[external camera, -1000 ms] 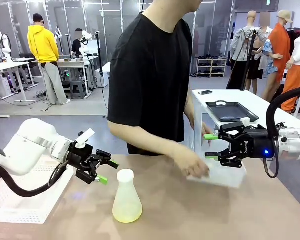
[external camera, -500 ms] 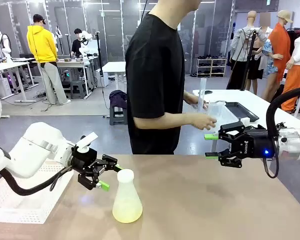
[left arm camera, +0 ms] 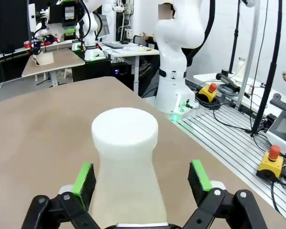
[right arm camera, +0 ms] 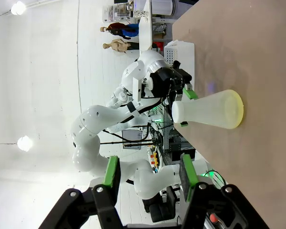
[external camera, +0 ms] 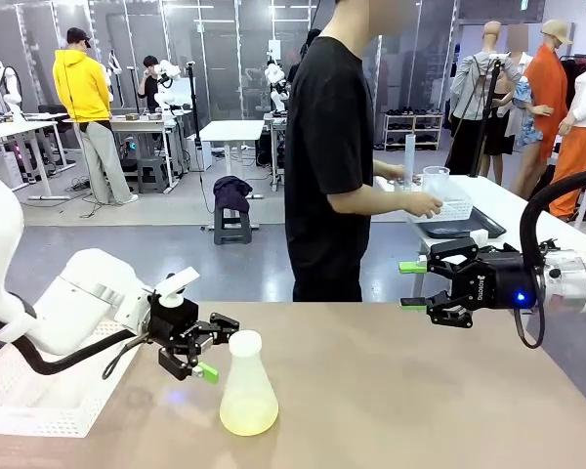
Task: Prepare the solutions needed for the experiment.
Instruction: When the human places the Big flask in the center of the table, pick up the Big flask and place it in the left Organizing basket.
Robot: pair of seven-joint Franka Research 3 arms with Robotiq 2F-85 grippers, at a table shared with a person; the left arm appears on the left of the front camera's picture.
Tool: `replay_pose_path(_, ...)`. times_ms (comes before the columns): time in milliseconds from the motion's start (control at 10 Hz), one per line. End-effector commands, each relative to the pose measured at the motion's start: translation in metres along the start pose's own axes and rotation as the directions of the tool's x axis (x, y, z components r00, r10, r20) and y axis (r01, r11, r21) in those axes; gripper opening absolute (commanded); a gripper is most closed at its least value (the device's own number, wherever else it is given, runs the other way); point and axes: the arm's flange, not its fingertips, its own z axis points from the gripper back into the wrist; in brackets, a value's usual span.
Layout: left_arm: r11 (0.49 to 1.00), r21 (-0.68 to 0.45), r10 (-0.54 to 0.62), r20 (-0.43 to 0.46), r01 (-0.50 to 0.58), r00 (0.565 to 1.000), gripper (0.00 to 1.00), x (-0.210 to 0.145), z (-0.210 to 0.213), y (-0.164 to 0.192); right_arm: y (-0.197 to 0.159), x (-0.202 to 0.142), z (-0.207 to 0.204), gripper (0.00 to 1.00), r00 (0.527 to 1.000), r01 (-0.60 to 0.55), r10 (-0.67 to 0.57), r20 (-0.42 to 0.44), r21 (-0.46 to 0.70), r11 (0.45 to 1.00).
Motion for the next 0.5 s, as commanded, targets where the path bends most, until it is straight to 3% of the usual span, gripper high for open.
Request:
replay_pose_path(0, 0.999, -0.036, -0.003, 0.002, 0.003, 1.000, 1.00, -0.001, -0.006, 0.017, 0.001, 0.000, 0.000, 0.64, 1.000, 0.001, -0.001, 0.002, 0.013, 1.000)
replay_pose_path(400, 0.996, -0.085, -0.023, 0.051, 0.027, 0.998, 1.00, -0.003, -0.029, 0.028, 0.001, 0.000, 0.000, 0.64, 1.000, 0.001, -0.001, 0.002, 0.013, 1.000)
